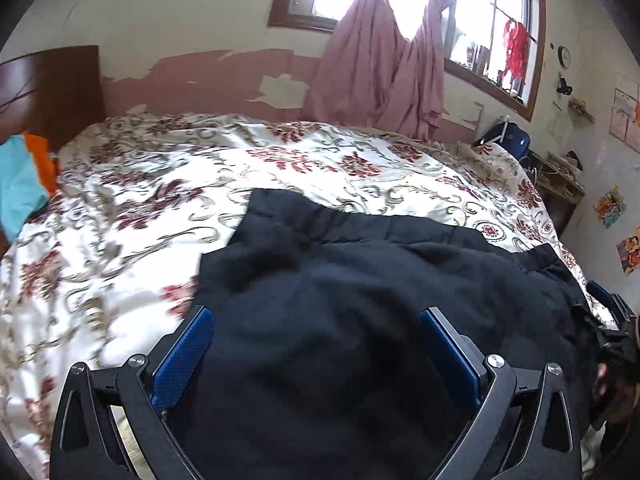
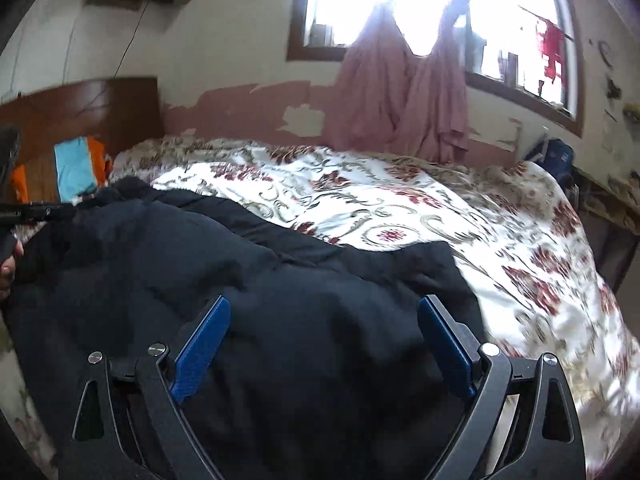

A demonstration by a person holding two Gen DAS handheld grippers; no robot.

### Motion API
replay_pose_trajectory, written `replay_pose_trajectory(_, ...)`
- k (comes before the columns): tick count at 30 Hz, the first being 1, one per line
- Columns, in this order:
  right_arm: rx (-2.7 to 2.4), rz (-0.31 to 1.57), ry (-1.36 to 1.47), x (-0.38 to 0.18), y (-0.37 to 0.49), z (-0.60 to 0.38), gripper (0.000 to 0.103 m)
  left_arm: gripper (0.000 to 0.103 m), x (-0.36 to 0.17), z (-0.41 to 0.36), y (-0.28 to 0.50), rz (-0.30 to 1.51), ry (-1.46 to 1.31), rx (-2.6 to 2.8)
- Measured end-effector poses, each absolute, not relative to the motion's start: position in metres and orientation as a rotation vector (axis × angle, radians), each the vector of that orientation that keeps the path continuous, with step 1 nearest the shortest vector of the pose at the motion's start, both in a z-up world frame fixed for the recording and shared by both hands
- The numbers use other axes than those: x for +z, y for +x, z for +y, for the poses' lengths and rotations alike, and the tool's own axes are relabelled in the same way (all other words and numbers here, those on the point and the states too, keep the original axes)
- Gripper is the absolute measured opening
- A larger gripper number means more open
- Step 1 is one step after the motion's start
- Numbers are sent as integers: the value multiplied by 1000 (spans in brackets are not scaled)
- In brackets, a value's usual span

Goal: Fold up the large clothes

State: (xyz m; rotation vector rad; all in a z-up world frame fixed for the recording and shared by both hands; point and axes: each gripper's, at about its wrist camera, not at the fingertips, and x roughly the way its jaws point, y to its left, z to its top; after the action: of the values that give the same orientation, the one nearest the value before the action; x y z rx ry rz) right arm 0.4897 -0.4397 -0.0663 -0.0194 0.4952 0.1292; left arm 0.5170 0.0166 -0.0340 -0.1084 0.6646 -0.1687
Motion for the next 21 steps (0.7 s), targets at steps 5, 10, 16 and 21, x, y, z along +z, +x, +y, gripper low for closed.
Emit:
replay_pose_trajectory(5, 93, 593, 102, -78, 484, -497, 96, 103, -40, 52, 511, 742, -123, -117)
replay_pose_trajectory(10, 132, 659, 303, -102, 497, -550, 96, 103, -55, 77, 524, 839, -230, -132)
replay_pose_trajectory(16, 199, 697, 434, -134, 512, -567, 96, 103, -77, 81, 547, 915, -342, -187)
replay_pose_trajectory(21, 304, 707, 496, -153, 532, -566, 96, 103, -93, 76, 557, 928, -353, -257)
